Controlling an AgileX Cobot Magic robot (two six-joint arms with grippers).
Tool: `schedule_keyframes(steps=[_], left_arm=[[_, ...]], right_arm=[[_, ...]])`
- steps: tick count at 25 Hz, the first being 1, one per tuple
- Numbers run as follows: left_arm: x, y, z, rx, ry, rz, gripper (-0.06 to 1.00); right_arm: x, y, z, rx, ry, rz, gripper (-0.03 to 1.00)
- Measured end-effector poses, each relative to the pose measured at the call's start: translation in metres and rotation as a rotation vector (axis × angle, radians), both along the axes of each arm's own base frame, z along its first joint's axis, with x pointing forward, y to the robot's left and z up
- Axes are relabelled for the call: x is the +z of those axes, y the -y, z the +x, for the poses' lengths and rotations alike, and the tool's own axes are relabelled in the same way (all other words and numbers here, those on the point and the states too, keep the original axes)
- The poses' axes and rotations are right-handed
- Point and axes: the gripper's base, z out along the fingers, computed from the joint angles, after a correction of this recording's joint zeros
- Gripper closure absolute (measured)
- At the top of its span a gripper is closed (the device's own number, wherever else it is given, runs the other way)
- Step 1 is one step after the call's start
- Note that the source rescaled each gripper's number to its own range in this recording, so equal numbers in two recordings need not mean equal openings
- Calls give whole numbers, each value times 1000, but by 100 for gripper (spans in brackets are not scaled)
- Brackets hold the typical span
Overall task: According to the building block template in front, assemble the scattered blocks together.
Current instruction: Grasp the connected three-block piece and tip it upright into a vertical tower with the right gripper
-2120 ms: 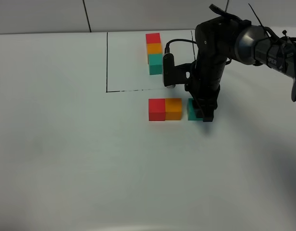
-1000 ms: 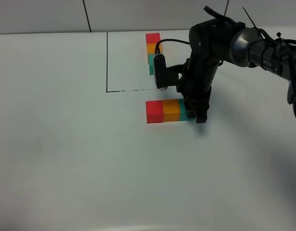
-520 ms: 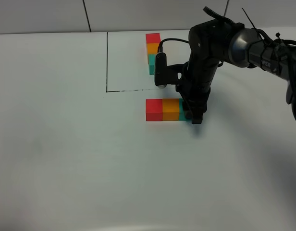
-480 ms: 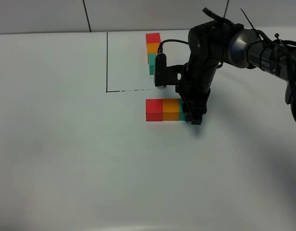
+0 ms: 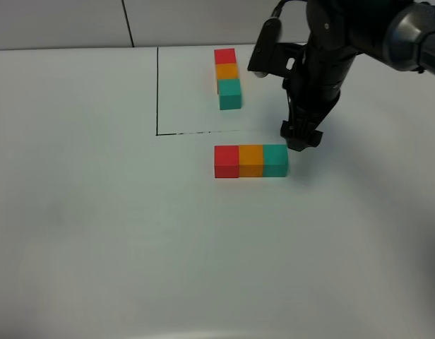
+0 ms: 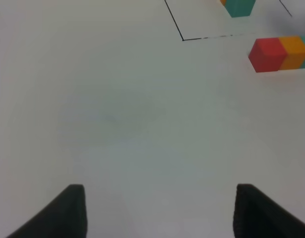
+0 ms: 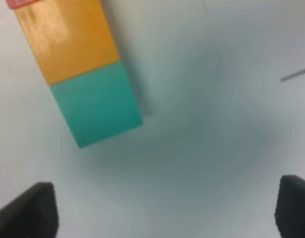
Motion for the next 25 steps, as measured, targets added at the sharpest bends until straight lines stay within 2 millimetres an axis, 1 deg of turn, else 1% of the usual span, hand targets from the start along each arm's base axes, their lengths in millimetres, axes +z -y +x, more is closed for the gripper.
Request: schedule_keyframes(steps=[1,3,4,7,10,13,16,19,25], left_arm=[[0,0,0,0,0,0,58],[0,0,0,0,0,0,58],[0,0,0,0,0,0,58],[0,0,0,0,0,0,58],[0,0,0,0,0,0,58],[0,0,0,0,0,0,58],[0,0,0,0,0,0,58],[0,0,0,0,0,0,58],[0,0,0,0,0,0,58]], right_arm=[[8,7,-6,-47,13,12,19],[15,22,-17,-149,34,43,19],[14,31,-24,-214,47,66,19],[20,57,-54,-408,142,171,19],[18,77,-89,-547,221,268,19],[9,87,-121,-648,271,355,19],[2,91,-142,-691,306,414,19],[-1,92,-148,-697,316,428,19],[-4,91,-141,-657,326,414,19]])
